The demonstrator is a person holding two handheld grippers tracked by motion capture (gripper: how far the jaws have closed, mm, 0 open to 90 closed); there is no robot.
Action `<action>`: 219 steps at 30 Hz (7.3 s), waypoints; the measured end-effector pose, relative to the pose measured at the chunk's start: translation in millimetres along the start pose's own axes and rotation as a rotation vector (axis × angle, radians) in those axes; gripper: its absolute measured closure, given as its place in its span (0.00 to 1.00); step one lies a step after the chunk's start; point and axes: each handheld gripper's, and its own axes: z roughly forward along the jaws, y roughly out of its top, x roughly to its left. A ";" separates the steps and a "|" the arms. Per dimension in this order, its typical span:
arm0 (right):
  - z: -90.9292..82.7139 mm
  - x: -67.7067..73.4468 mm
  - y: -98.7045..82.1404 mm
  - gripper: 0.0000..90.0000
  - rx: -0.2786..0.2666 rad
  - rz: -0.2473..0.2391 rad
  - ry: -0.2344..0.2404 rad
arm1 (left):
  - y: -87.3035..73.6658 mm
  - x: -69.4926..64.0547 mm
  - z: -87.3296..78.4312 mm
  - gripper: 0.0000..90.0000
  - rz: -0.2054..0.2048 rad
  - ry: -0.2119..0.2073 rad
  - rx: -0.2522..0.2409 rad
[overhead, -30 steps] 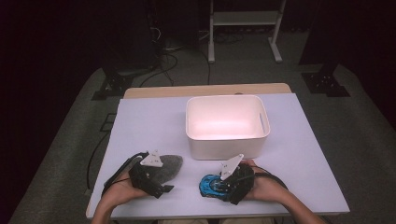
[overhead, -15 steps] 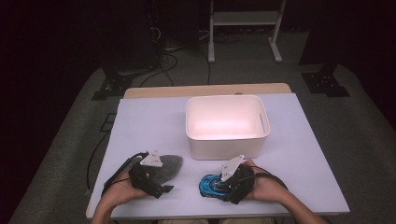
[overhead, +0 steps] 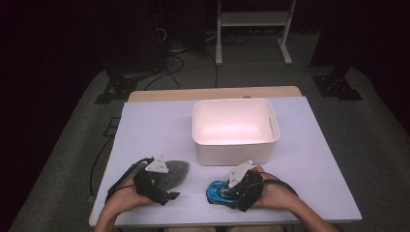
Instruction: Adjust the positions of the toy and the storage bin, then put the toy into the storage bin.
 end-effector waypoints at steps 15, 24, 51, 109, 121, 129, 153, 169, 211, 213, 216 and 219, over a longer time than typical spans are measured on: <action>-0.8 0.0 -1.1 0.28 -0.010 0.000 -0.002 | -1.5 1.0 -0.1 0.11 -0.007 0.001 -0.006; -3.5 -1.2 -1.9 0.28 -0.020 0.005 0.024 | -2.0 1.8 -0.7 0.11 -0.007 -0.002 -0.005; -21.4 -5.5 6.2 0.30 -0.017 -0.006 0.038 | -3.6 3.0 1.4 0.11 -0.004 0.005 -0.009; -1.9 0.2 13.7 0.28 0.088 -0.044 0.017 | -3.7 2.9 0.1 0.11 0.000 -0.002 -0.005; -15.9 -0.2 18.1 0.28 0.055 -0.039 0.047 | -4.2 2.9 -0.4 0.11 -0.004 0.000 -0.008; -37.9 -0.1 25.1 0.28 0.023 -0.045 0.064 | -4.3 3.2 -0.1 0.11 -0.002 -0.001 -0.004; -113.3 1.5 76.6 0.28 -0.014 -0.117 0.066 | -7.3 8.0 -0.8 0.11 -0.016 -0.002 -0.013; -151.9 -22.4 109.8 0.28 -0.018 -0.125 0.038 | -10.3 12.9 -0.5 0.11 -0.029 -0.010 -0.021; -171.0 -122.9 129.7 0.28 0.030 -0.064 0.001 | -8.2 18.0 -0.1 0.11 -0.015 -0.009 -0.020; -169.6 -127.1 128.9 0.28 0.032 -0.059 -0.001 | -8.2 17.7 0.7 0.11 -0.015 -0.009 -0.020; -166.7 -135.0 126.0 0.28 0.026 -0.048 0.005 | -7.7 18.1 1.4 0.11 -0.017 -0.010 -0.021; -161.2 -141.9 122.4 0.28 0.031 -0.038 0.007 | -8.0 17.6 2.4 0.11 -0.016 -0.013 -0.018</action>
